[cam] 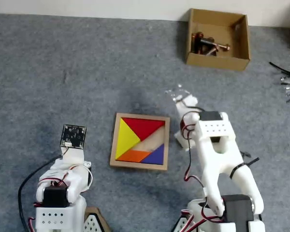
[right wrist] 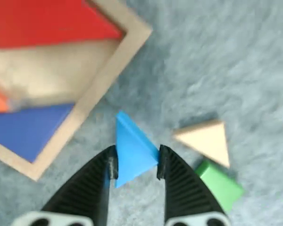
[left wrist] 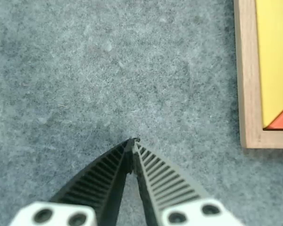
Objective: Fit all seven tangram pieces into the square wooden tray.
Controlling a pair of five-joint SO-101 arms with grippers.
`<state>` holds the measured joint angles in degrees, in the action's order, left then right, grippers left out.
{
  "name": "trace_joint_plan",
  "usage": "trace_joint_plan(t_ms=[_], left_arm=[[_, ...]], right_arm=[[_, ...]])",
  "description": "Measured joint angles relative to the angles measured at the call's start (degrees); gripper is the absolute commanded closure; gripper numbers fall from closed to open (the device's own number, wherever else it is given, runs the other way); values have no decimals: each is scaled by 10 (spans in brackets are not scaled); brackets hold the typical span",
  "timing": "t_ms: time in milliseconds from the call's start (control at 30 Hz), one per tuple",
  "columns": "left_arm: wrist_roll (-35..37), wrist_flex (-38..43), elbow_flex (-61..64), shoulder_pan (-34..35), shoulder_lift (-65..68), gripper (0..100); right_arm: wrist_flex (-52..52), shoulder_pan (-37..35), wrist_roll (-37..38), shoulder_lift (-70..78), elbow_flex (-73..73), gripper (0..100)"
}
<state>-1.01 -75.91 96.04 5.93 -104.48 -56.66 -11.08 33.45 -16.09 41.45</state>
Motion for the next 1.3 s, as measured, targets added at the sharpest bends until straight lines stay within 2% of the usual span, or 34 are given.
trace_joint_plan(t_ms=[333, 467, 600, 733, 867, 967, 1300], left_arm=[[0, 0, 0, 0, 0, 995], [0, 0, 0, 0, 0, 995], [0, 0, 0, 0, 0, 995], [0, 0, 0, 0, 0, 995], [0, 0, 0, 0, 0, 995], [0, 0, 0, 0, 0, 995], [0, 0, 0, 0, 0, 995]], right_arm=[[0, -148, 0, 0, -56, 994], [0, -187, 49, 0, -56, 994], [12, -202, 101, 0, -56, 993], [54, -216, 122, 9, -56, 993], [62, -229, 144, 80, -52, 993], [68, -237, 151, 130, -60, 992], [36, -251, 156, 135, -79, 985]])
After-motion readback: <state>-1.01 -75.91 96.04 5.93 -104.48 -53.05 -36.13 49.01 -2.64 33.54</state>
